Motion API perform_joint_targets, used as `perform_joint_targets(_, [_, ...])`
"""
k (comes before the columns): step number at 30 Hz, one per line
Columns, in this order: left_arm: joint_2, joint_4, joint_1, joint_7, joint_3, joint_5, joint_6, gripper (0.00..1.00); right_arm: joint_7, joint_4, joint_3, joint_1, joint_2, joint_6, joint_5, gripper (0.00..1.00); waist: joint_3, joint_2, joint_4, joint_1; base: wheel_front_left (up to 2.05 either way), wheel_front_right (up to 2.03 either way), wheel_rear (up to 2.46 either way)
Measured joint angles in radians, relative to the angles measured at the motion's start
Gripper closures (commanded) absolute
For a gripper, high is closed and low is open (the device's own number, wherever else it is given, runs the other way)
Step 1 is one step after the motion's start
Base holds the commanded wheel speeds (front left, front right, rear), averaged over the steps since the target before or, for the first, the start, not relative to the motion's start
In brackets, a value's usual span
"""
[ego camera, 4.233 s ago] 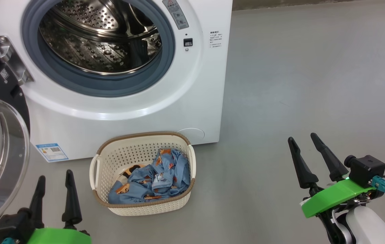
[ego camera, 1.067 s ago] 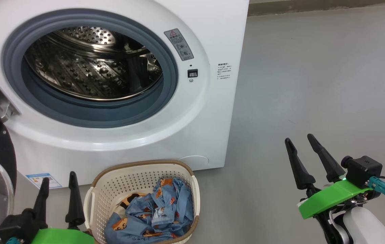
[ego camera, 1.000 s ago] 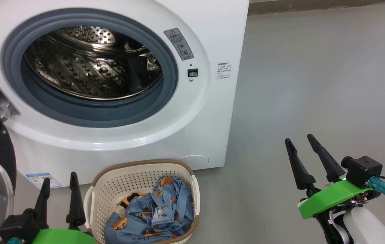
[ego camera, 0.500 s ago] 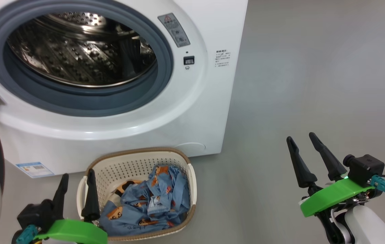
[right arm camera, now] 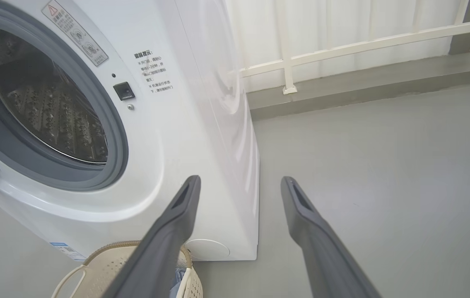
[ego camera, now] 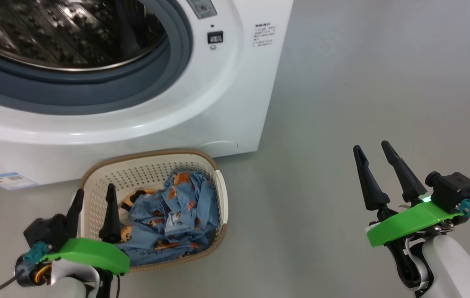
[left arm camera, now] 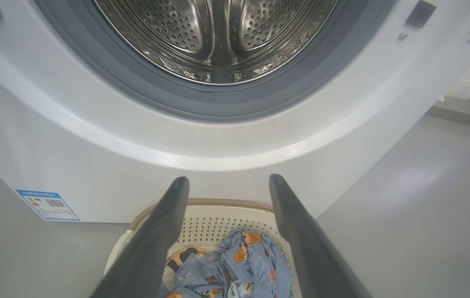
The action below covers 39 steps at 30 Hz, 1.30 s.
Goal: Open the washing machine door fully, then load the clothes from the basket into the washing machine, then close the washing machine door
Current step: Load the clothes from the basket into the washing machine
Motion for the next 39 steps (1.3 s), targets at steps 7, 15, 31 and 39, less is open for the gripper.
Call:
perform_joint_targets(7, [-0.002, 0.108, -0.083, 0.009, -0.026, -0.001, -0.034, 0.00, 0.000, -0.016, -0.005, -0.042, 0.008, 0.000, 0.000, 0.00, 0.073, 0.0000, -0.021, 0.0000, 0.00, 0.00, 0.00])
perform_joint_targets(15, [-0.002, 0.241, -0.200, 0.029, -0.058, 0.000, -0.075, 0.00, 0.000, -0.027, -0.006, -0.063, 0.025, 0.000, 0.000, 0.00, 0.167, 0.0000, -0.039, 0.0000, 0.00, 0.00, 0.00])
perform_joint_targets(31, [-0.021, 0.579, -0.469, 0.135, -0.152, -0.030, -0.133, 0.00, 0.000, -0.063, -0.006, -0.153, 0.066, 0.000, -0.001, 0.00, 0.362, 0.0000, -0.085, -0.0001, 0.00, 0.00, 0.00])
perform_joint_targets(39, [-0.023, 0.590, -0.542, 0.194, -0.254, -0.100, -0.135, 0.00, 0.000, -0.077, -0.006, -0.188, 0.083, 0.000, -0.001, 0.00, 0.448, 0.0000, -0.122, -0.0001, 0.00, 0.00, 0.00])
